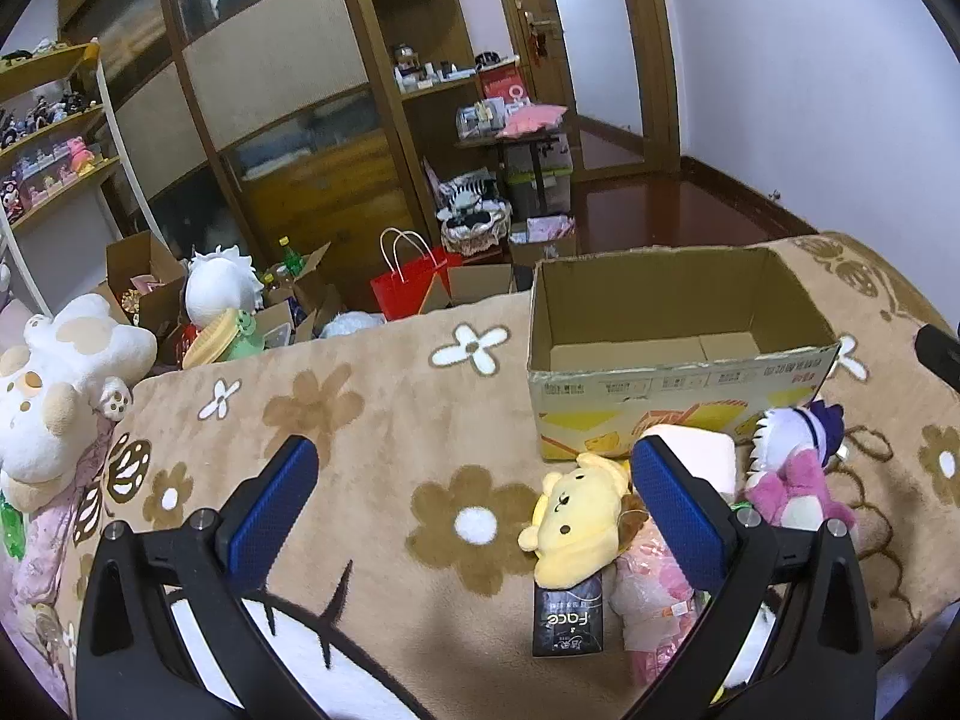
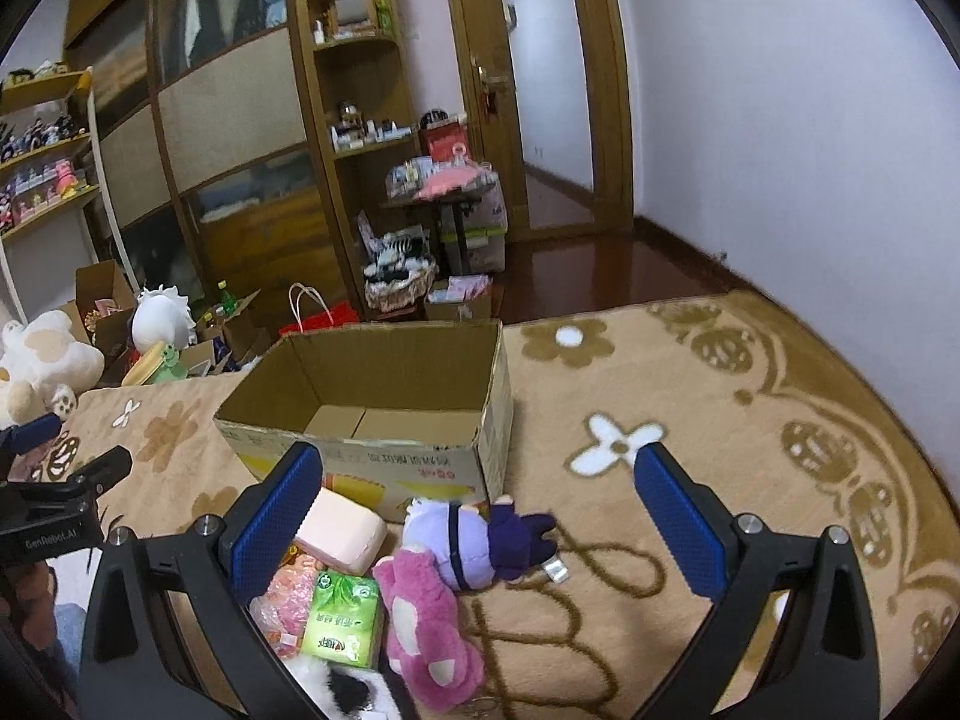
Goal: Organize soft objects
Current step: 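Reach the left tool to the yellow plush bear while the right tool reaches the pink plush bear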
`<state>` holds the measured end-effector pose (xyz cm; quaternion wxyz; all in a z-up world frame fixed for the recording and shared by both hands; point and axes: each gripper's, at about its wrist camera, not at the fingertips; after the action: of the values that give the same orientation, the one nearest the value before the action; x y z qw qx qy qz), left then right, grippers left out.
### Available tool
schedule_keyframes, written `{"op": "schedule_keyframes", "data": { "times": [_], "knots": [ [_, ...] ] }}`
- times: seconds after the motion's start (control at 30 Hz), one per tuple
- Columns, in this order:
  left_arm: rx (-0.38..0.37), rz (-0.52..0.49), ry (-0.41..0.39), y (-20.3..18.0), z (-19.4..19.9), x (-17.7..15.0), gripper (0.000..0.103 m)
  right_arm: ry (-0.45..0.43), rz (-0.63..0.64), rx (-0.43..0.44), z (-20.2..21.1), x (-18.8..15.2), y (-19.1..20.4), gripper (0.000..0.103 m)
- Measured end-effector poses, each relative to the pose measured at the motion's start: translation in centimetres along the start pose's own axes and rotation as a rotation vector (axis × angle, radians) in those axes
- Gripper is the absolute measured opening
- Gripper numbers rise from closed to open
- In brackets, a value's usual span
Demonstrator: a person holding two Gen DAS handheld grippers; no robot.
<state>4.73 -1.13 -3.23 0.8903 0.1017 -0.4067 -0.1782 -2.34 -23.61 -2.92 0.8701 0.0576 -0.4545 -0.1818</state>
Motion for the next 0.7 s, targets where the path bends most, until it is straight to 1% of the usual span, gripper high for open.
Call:
{"op": "schedule_keyframes", "data": {
  "times": [0.17, 0.37, 0.5, 0.7],
  "knots": [
    [-0.023, -0.001, 0.039, -0.6, -1.9, 0.1, 0.103, 0.082, -0.016, 0.006, -2.5, -0.9, -0.5, 0.103],
    [-0.050, -0.017, 0.093, -1.8, -4.5, -0.2, 0.103, 0.159, 0.003, 0.012, -5.1, -2.0, -0.4, 0.103],
    [-0.060, -0.046, 0.120, -2.7, -6.2, -0.5, 0.103, 0.209, 0.020, 0.026, -6.8, -2.6, -0.3, 0.103],
    [-0.095, -0.043, 0.181, -3.5, -8.8, -1.2, 0.103, 0.300, 0.033, 0.044, -9.5, -4.0, -0.3, 0.103]
  ]
}}
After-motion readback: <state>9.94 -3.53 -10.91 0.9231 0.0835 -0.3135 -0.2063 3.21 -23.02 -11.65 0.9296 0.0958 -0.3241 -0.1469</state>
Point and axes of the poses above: each gripper's, at about its wrist camera, not at the fingertips, and z roughly against the way its jaws point, y to its left, x to its top, and after that the axes turned 9 degrees about -z, right-handed
